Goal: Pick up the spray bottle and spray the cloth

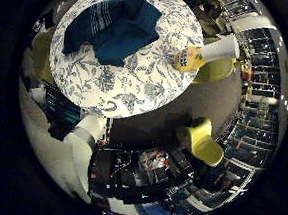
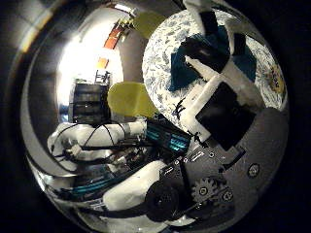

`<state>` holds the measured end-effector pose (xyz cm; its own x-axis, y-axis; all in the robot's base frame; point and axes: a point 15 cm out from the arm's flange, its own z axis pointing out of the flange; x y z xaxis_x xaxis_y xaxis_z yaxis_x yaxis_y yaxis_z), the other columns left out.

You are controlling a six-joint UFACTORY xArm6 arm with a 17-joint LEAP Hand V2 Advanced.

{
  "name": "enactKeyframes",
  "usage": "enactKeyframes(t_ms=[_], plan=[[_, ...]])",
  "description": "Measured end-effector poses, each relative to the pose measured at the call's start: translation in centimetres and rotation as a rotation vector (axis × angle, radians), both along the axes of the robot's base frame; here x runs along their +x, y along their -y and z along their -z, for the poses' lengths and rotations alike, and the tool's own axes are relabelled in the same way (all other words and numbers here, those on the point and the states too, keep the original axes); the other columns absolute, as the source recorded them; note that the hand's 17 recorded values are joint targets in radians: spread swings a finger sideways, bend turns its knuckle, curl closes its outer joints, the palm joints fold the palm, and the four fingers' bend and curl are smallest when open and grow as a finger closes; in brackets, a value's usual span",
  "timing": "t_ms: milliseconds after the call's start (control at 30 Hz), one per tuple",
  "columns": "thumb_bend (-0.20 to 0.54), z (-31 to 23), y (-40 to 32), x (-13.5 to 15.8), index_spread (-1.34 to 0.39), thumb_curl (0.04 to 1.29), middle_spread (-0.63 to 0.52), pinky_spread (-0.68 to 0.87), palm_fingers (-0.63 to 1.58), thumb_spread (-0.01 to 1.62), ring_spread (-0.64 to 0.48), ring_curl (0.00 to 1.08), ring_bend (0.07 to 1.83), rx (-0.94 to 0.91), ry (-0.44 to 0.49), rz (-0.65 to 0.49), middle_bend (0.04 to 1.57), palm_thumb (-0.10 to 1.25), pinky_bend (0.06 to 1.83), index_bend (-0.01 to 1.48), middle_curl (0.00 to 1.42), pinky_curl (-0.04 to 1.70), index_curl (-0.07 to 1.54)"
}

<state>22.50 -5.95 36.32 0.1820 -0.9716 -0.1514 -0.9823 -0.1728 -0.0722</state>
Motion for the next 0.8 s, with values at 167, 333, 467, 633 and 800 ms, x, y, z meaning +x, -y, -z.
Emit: enactKeyframes(t_ms=[167,333,467,633,800], plan=[[-0.031,-0.7,1.5,0.6,-0.5,0.38,-0.28,-0.32,0.89,1.18,-0.24,0.42,0.9,-0.008,0.037,0.052,0.74,0.94,0.82,0.19,0.53,0.27,0.6],[-0.027,-1.2,4.5,0.8,-0.5,0.37,-0.28,-0.32,0.88,1.15,-0.24,0.42,0.91,-0.012,0.091,0.164,0.75,0.82,0.84,0.19,0.53,0.25,0.58],[-0.026,-1.9,6.2,1.0,-0.49,0.36,-0.28,-0.31,0.87,1.13,-0.23,0.42,0.91,0.007,0.138,0.228,0.78,0.75,0.87,0.18,0.54,0.22,0.57],[-0.029,-3.0,8.6,1.0,-0.48,0.34,-0.28,-0.3,0.82,1.12,-0.22,0.43,0.94,0.055,0.197,0.33,0.79,0.66,0.91,0.18,0.54,0.2,0.54],[-0.029,-4.3,11.6,1.2,-0.44,0.33,-0.26,-0.26,0.67,1.12,-0.21,0.44,0.96,0.149,0.302,0.444,0.77,0.59,0.97,0.16,0.54,0.19,0.51]])
